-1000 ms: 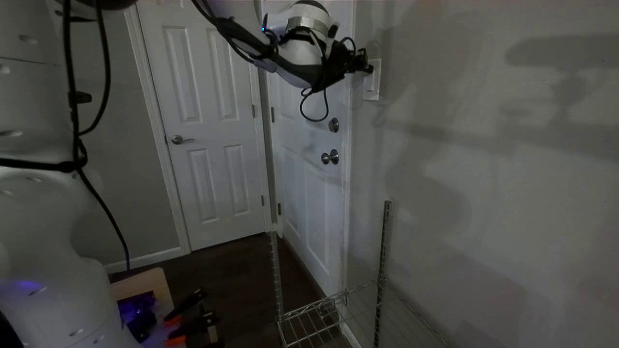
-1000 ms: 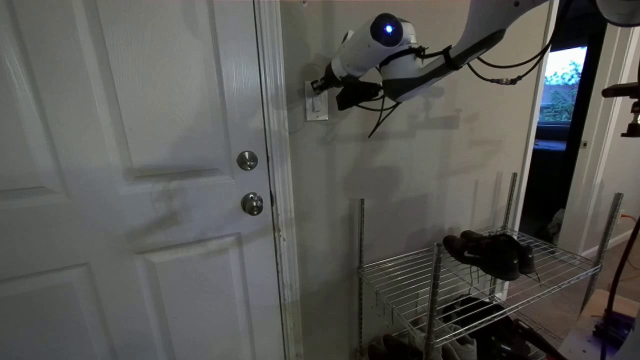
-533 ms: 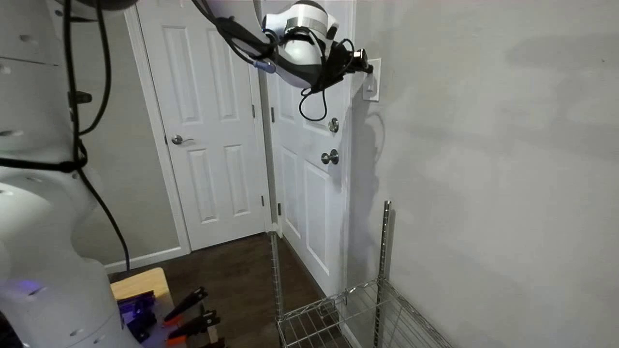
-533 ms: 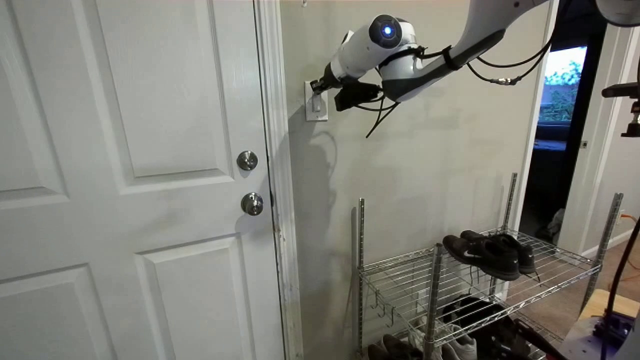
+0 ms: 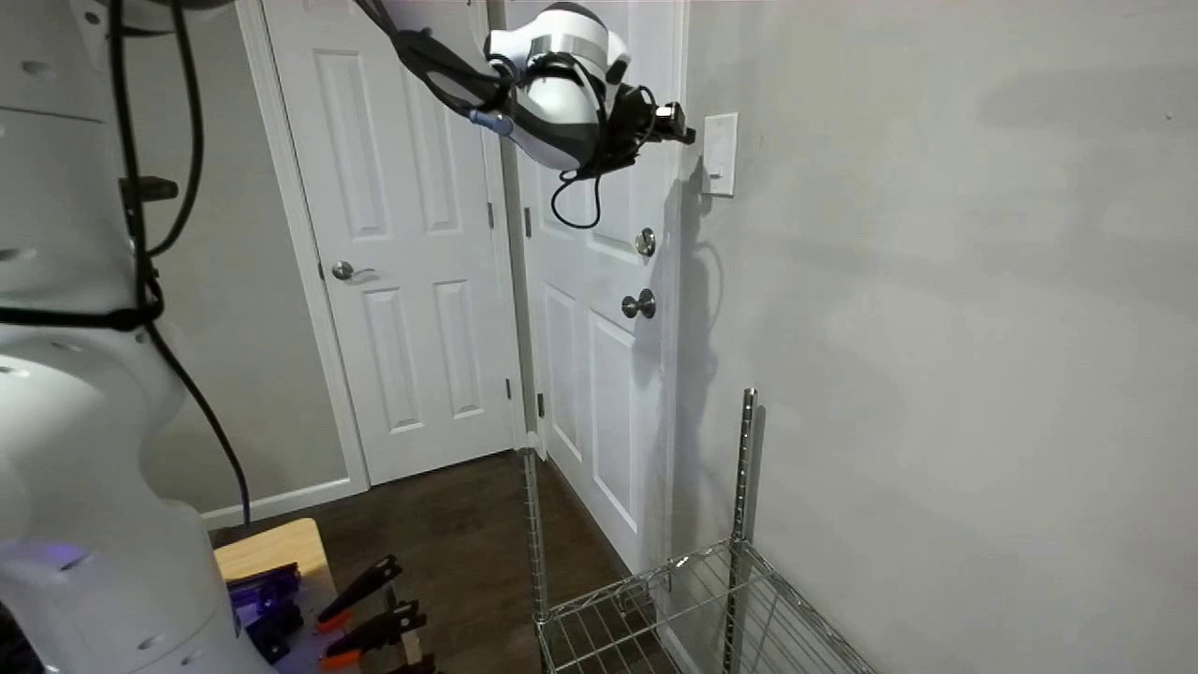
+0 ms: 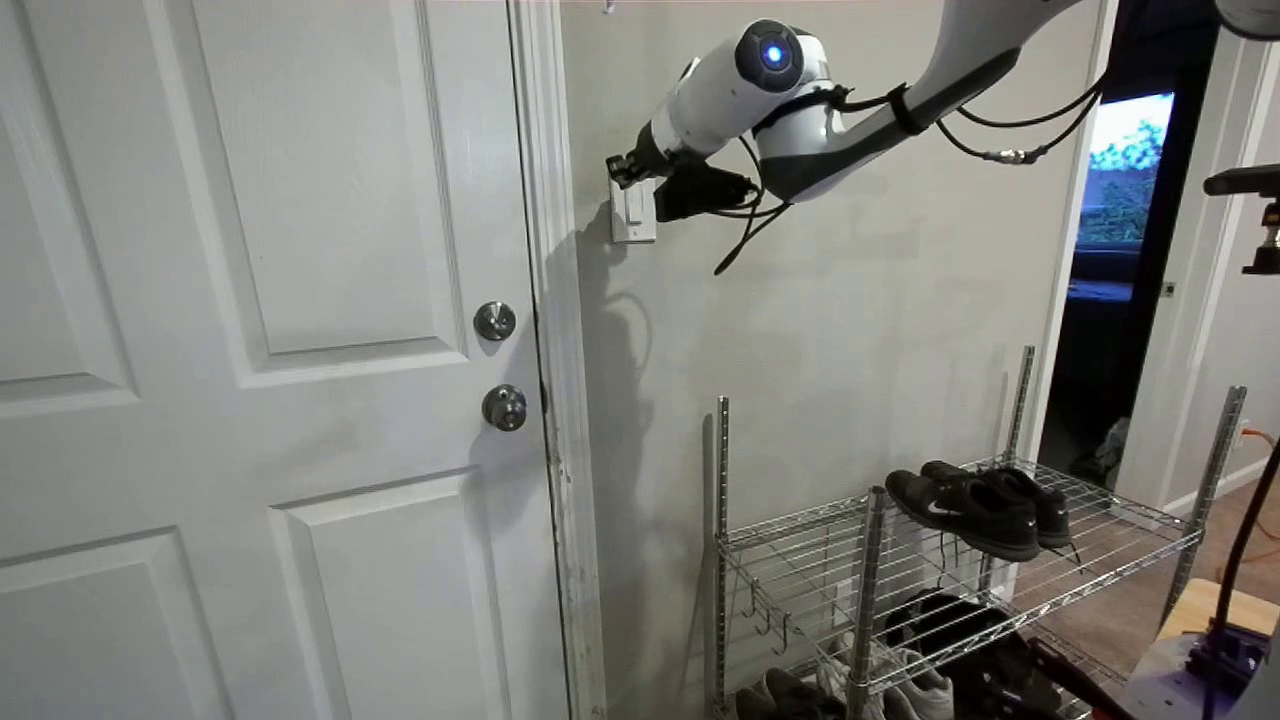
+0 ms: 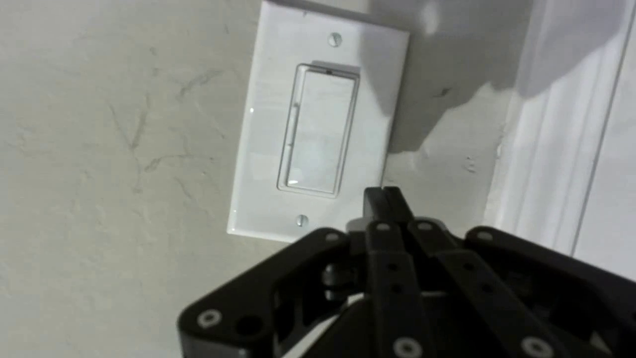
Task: Flip the switch on the wall
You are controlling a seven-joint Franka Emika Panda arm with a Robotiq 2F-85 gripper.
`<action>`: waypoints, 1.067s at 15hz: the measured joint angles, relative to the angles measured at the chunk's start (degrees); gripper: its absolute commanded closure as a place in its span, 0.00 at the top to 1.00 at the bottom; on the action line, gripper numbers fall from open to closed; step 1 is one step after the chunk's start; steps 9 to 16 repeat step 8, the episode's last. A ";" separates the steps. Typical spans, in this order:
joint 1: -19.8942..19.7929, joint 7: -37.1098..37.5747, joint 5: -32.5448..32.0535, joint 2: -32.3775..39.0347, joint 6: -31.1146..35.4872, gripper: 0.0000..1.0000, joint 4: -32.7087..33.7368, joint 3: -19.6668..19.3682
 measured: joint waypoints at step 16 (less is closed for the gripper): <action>0.48 7.69 -0.01 -5.21 0.00 0.03 -6.05 0.17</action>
